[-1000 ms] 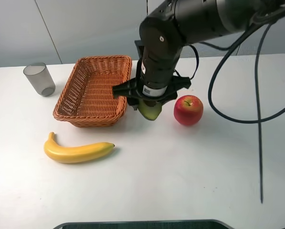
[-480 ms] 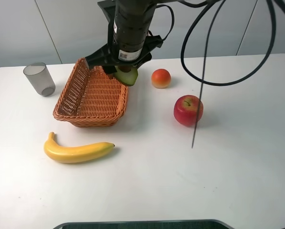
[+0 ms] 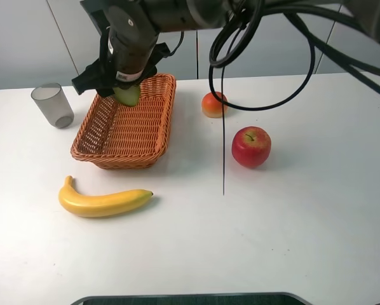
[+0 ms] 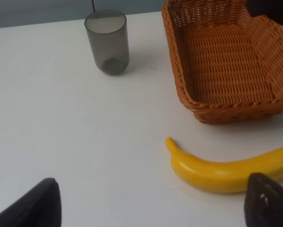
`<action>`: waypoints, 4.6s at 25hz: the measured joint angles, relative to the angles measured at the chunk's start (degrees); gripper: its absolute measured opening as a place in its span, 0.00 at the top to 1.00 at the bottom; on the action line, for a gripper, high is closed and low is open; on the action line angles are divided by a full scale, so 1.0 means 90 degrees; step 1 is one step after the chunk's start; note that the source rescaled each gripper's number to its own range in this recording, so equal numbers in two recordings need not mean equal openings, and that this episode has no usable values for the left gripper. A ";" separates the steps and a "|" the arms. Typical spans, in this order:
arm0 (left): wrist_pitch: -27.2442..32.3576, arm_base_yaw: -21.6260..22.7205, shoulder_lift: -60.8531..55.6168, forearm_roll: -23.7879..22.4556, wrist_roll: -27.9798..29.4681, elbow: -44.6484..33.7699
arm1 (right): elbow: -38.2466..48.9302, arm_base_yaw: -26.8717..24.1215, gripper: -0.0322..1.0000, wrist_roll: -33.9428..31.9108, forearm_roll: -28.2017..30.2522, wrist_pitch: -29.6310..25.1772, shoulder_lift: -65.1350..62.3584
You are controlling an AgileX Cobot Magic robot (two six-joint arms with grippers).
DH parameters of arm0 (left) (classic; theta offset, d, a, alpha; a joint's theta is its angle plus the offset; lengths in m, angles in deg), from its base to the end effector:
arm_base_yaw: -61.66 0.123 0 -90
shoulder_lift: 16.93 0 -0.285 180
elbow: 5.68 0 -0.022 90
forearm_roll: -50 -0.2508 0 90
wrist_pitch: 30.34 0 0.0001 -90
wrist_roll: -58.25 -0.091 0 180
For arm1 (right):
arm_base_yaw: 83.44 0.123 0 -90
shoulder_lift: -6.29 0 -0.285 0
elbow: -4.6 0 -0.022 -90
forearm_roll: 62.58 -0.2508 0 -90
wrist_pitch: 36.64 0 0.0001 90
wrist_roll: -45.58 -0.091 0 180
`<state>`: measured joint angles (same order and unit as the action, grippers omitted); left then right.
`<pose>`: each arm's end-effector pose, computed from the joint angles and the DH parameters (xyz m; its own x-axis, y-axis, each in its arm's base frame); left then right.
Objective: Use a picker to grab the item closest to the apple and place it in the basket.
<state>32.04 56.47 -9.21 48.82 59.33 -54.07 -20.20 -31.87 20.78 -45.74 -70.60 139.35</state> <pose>-0.0064 0.0022 0.2759 -0.4756 0.0339 -0.8790 0.0701 0.9975 0.0005 0.3199 0.3794 0.2036 -0.6070 -0.4700 -0.6409 -0.6076 0.7942 -0.0069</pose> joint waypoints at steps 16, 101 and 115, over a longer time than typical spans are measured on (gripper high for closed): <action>0.0000 0.0000 0.0000 0.0000 0.0012 0.0000 | 0.0000 0.0025 0.94 0.0000 0.0736 0.0817 0.0958; 0.0000 0.0000 0.0000 0.0000 -0.0014 0.0000 | 0.7932 -0.6268 0.00 0.2954 -0.2139 -0.2780 -1.3271; 0.0000 0.0000 0.0000 0.0000 -0.0014 0.0000 | 0.8080 -0.6115 0.00 0.3291 -0.2311 -0.3165 -1.3921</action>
<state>32.04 56.47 -9.21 48.82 59.20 -54.07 52.52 -86.91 50.40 -66.54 -99.09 14.06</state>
